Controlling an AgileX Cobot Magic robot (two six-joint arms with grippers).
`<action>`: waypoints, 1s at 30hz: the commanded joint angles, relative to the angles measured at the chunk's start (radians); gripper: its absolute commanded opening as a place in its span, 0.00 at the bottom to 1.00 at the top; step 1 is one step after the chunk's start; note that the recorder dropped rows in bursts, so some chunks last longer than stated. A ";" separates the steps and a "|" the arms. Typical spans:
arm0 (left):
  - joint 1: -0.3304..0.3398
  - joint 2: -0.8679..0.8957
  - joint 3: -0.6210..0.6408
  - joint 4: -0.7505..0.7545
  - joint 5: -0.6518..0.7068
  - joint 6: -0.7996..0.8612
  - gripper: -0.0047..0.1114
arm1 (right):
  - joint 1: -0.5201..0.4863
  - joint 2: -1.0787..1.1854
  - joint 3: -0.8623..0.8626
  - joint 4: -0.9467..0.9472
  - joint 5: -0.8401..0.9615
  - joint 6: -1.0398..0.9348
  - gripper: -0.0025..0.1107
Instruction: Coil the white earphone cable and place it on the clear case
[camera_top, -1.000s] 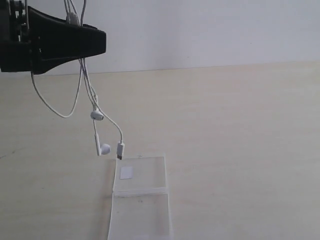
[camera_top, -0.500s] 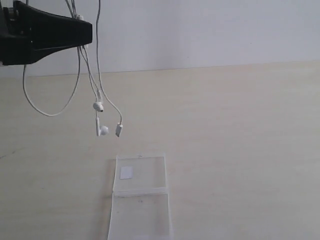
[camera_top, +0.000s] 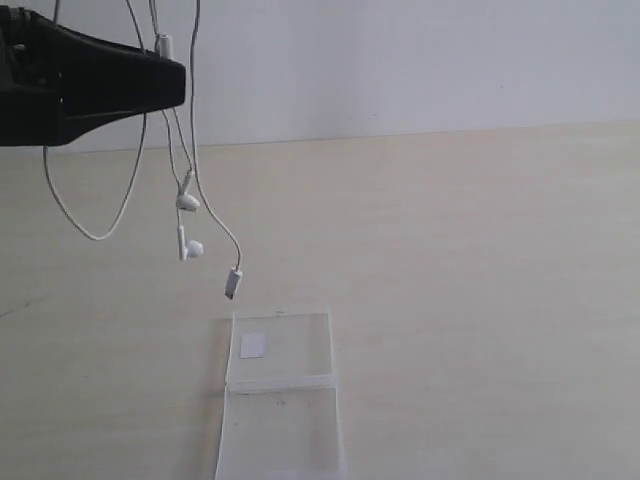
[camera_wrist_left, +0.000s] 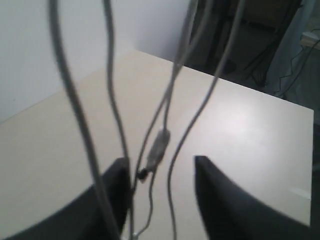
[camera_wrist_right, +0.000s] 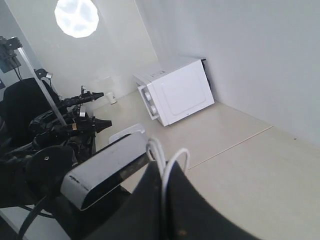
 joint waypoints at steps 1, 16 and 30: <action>-0.002 -0.007 0.004 0.008 0.034 -0.058 0.76 | 0.000 -0.008 -0.008 -0.001 0.008 -0.001 0.02; 0.000 -0.092 0.004 0.356 0.136 -0.205 0.94 | -0.001 0.018 -0.003 -0.134 -0.011 0.005 0.02; 0.000 -0.314 0.004 0.599 0.038 -0.388 0.94 | -0.001 0.053 -0.003 -0.134 -0.040 -0.053 0.02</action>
